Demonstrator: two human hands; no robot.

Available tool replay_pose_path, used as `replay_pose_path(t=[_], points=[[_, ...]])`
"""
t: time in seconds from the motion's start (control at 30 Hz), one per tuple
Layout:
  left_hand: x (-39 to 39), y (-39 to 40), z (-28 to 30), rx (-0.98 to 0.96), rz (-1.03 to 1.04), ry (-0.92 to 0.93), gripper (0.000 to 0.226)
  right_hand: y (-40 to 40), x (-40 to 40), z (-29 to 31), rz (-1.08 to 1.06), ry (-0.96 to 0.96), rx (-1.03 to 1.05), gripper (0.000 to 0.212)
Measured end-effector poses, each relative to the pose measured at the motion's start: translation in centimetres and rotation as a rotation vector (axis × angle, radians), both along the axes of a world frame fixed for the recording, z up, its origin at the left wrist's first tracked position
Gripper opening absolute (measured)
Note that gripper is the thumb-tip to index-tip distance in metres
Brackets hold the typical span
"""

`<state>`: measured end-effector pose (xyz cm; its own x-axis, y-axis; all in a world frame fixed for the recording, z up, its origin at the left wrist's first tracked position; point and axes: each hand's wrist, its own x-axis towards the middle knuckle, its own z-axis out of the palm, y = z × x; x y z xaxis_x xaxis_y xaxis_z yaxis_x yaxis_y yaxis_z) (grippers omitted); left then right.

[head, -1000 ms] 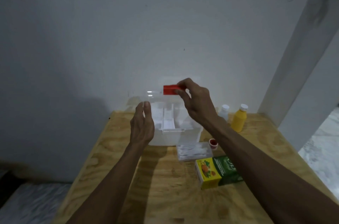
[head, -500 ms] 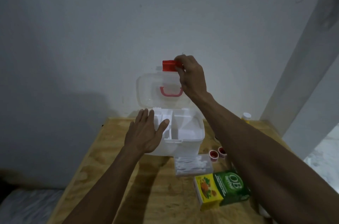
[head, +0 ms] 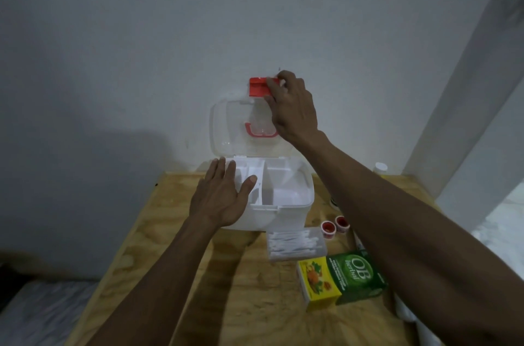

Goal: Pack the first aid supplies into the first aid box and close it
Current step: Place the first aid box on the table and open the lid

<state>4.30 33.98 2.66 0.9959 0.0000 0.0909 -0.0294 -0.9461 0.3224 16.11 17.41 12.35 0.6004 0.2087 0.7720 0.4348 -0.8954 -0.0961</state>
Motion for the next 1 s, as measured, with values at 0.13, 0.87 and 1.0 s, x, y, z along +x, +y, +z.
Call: replay_pose_path(t=[0.13,0.87,1.0], points=[[-0.1,-0.1,0.1,0.007,0.003,-0.003,0.082,-0.1,-0.3,0.3,0.001,0.048,-0.005,0.037],[0.0,0.2,0.0,-0.015,-0.032,-0.046,0.076,-8.5,-14.8,-1.6,0.252,0.451,0.147,0.039],[0.1,0.2,0.1,-0.005,-0.026,-0.053,0.073,-11.8,-19.3,-3.3,0.328,0.742,0.006,0.052]])
